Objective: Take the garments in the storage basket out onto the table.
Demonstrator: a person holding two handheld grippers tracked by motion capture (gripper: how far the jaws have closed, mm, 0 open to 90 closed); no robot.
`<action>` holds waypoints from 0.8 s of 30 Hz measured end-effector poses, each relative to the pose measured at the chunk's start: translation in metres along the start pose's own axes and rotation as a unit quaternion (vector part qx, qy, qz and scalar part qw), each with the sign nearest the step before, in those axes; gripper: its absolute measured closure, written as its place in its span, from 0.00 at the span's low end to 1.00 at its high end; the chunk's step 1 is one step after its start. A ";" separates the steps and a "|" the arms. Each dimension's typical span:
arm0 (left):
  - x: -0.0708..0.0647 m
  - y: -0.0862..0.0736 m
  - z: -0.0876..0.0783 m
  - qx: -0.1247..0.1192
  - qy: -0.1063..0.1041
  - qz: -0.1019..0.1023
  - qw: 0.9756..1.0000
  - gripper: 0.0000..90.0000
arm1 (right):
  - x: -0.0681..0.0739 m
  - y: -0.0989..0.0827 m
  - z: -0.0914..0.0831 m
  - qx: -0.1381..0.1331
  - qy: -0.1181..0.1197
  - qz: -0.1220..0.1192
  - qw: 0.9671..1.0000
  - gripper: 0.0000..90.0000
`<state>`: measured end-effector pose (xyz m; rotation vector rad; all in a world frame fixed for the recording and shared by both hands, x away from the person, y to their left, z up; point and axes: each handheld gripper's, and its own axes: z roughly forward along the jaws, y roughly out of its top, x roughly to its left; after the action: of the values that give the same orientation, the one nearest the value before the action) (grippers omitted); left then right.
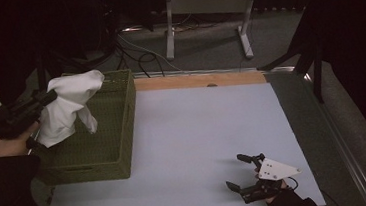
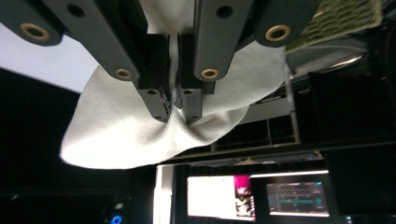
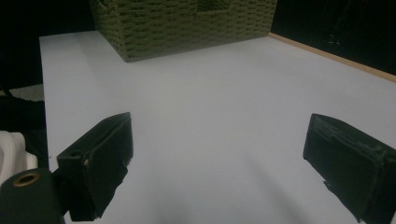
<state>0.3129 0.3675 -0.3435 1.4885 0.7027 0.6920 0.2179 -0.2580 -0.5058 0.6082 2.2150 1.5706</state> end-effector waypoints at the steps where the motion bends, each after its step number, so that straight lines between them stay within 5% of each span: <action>1: -0.001 0.002 -0.001 -0.009 -0.005 -0.001 1.000 0.96 | 0.000 0.000 0.000 0.000 0.000 0.001 1.000 0.09; 12: -0.016 0.026 -0.003 -0.055 -0.033 0.000 0.998 0.96 | 0.000 0.000 0.000 0.002 -0.001 -0.004 1.000 0.09; 24: -0.038 0.052 0.017 -0.067 -0.061 0.012 0.996 0.96 | 0.000 0.000 -0.001 0.002 -0.002 -0.002 1.000 0.09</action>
<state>0.3031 0.3257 -0.2919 1.4047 0.5356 0.6469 0.2175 -0.2587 -0.5054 0.6057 2.2161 1.5622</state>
